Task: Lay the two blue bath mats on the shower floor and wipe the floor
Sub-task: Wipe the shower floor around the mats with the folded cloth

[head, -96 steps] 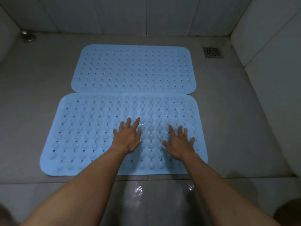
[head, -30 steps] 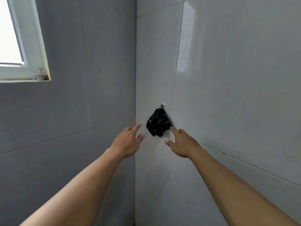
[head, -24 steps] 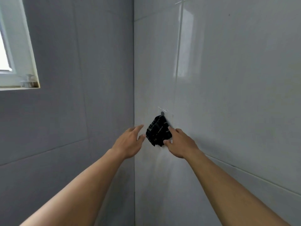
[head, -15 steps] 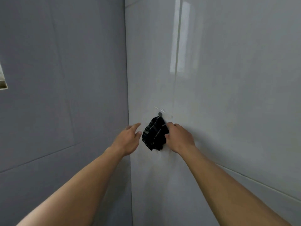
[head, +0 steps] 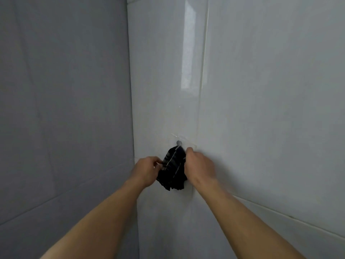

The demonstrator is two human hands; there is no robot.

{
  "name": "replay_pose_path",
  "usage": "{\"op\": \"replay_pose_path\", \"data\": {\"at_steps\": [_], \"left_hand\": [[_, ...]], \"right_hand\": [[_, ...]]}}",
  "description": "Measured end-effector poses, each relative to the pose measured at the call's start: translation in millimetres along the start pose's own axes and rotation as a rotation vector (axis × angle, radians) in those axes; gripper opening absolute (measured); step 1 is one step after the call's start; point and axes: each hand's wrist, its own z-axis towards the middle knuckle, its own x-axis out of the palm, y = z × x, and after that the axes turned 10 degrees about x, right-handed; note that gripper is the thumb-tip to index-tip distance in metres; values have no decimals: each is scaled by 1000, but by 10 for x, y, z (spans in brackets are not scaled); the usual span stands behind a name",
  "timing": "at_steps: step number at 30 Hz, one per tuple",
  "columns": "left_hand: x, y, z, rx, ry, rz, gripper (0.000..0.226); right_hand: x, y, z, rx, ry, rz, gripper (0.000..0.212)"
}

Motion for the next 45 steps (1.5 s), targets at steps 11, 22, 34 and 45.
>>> {"op": "replay_pose_path", "data": {"at_steps": [11,22,34,45], "left_hand": [[-470,16,-50,88,-150,-10,9],[-1306,98,-1228,82,-239,281,29],[-1878,492,-3518,-410,-250,456,26],[-2143,945,-5588,-831,-327,12,9]], "right_hand": [[-342,29,136,74,-116,29,19],[-181,458,-195,-104,62,245,19],[381,1794,-1496,-446,428,394,17],[850,2624,-2919,-524,728,381,9]]}}
